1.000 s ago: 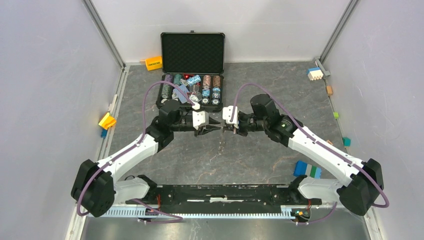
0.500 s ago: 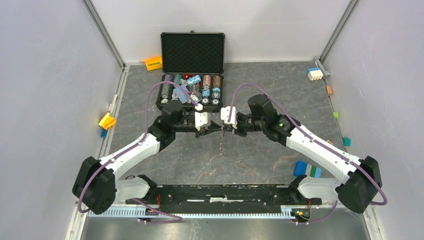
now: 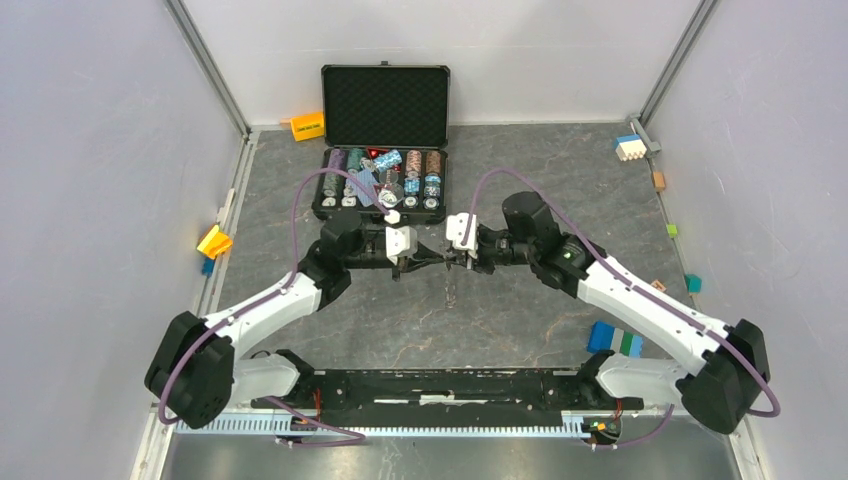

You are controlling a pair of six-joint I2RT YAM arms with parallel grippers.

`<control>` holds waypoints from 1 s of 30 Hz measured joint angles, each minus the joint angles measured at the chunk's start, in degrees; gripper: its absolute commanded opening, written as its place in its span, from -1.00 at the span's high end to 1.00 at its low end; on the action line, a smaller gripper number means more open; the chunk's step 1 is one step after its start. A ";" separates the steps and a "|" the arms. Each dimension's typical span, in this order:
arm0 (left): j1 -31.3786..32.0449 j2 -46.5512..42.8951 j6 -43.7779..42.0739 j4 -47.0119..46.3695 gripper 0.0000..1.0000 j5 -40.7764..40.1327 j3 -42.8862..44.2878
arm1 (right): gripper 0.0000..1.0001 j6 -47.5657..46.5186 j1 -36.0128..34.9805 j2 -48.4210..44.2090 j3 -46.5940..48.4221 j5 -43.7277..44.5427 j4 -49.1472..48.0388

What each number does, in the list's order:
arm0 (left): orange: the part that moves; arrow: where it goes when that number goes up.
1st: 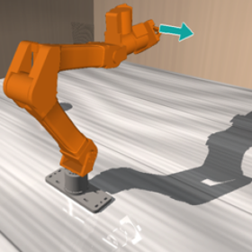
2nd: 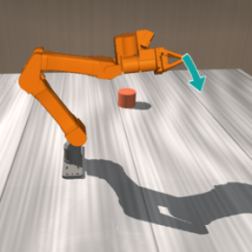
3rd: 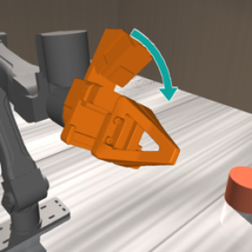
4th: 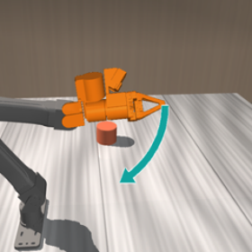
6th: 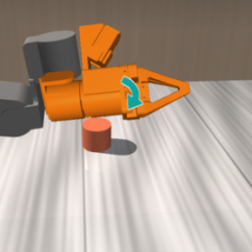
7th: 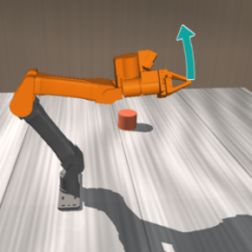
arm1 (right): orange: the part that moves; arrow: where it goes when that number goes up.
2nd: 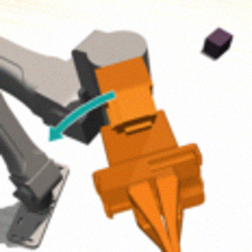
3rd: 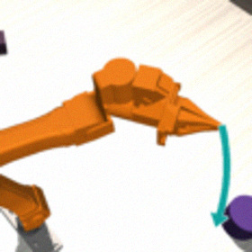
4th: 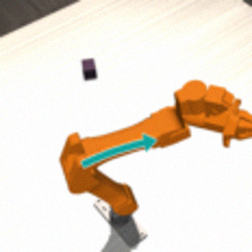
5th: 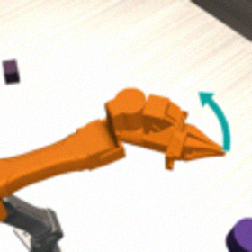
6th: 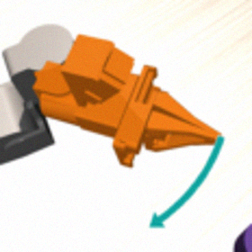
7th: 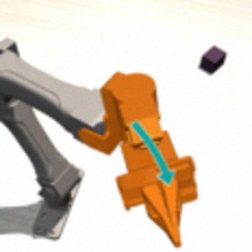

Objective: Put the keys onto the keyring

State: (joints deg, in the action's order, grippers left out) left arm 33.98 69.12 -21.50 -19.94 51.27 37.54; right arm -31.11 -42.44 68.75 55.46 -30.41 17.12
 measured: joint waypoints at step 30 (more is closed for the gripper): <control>-1.92 0.70 25.24 -34.21 0.96 4.35 -8.37 | 1.00 1.73 3.91 -6.73 -6.86 -7.69 -7.02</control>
State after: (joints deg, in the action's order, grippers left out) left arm 32.05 69.82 3.75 -54.15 55.61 29.17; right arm -29.39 -38.52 62.02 48.60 -38.11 10.11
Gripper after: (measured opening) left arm 0.024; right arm 0.035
